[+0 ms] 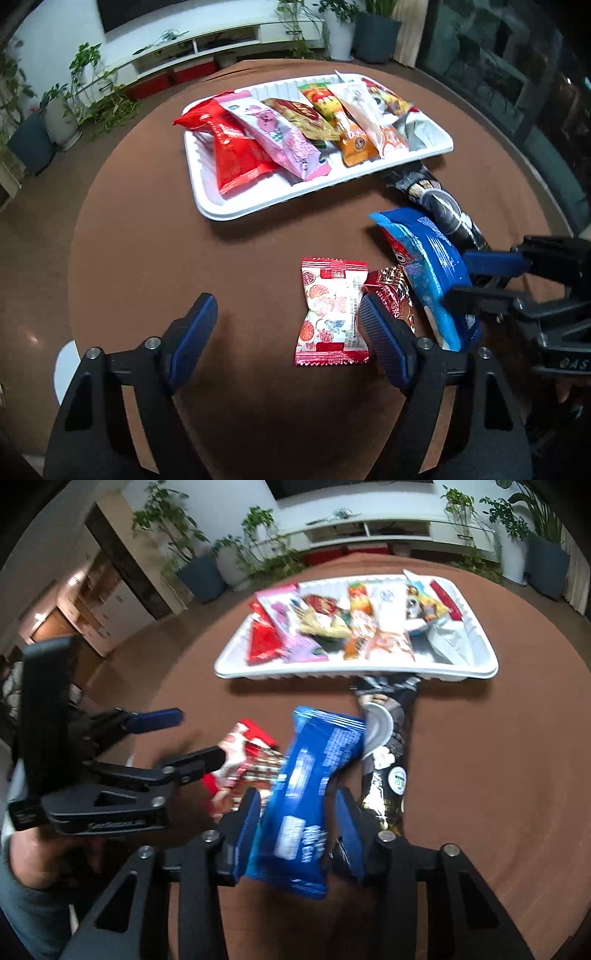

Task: Organize snacks
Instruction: 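Pull both open tools back over the remaining snacks, then grasp the red-white candy with the left tool while the right tool grasps the blue cake packet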

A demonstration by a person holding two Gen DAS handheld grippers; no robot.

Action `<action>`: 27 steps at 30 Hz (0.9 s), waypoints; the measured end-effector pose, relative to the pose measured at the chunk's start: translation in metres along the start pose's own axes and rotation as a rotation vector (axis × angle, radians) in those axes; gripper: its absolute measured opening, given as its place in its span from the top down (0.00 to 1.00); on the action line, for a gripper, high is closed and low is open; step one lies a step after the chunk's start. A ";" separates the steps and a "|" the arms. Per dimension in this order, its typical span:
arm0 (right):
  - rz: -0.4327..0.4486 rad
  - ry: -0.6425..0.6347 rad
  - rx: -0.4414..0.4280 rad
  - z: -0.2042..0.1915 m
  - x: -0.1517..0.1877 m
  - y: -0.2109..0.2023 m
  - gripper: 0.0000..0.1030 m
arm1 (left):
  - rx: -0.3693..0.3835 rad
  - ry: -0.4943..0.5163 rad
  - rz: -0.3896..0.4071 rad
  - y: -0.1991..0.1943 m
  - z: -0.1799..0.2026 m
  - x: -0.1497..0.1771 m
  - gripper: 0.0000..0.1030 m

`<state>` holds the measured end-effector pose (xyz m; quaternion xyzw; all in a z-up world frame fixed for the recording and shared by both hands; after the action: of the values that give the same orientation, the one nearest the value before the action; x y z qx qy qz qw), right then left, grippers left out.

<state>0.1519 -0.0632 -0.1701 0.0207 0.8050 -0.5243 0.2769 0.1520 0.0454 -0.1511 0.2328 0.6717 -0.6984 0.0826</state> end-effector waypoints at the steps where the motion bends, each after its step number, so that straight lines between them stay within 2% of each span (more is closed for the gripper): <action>1: 0.002 -0.007 0.018 0.002 0.000 0.000 0.63 | -0.001 0.011 -0.009 0.002 0.002 -0.001 0.23; 6: -0.010 -0.044 0.081 0.010 -0.002 -0.003 0.63 | -0.010 0.050 -0.070 0.019 0.007 0.002 0.23; 11: -0.027 -0.069 0.124 0.013 -0.002 -0.005 0.63 | -0.024 0.043 -0.075 0.025 0.002 -0.001 0.23; 15: -0.055 -0.037 0.051 0.008 0.000 -0.004 0.63 | -0.020 0.051 -0.088 0.033 0.003 -0.005 0.23; 18: -0.072 -0.022 0.013 0.001 0.000 0.003 0.62 | -0.002 0.054 -0.078 0.035 0.007 -0.011 0.34; 20: -0.081 0.003 0.012 0.005 0.000 0.009 0.57 | 0.016 0.031 -0.074 0.035 0.007 -0.014 0.48; 22: -0.084 0.020 0.011 0.008 -0.001 0.011 0.52 | 0.018 0.024 -0.069 0.035 0.006 -0.015 0.55; 27: -0.094 0.039 0.007 0.007 -0.003 0.015 0.48 | 0.025 0.024 -0.073 0.033 0.010 -0.012 0.59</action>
<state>0.1620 -0.0620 -0.1834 -0.0060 0.8084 -0.5392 0.2359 0.1745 0.0308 -0.1759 0.2175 0.6718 -0.7066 0.0460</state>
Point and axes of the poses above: each gripper's, at about its wrist camera, not at the fingertips, and y roughly the way its jaws point, z to its right, x to its underside, the point moved 9 cm from there along y, roughly the way its jaws point, and after that the axes turned 3 degrees about -z, right-handed, at the moved point
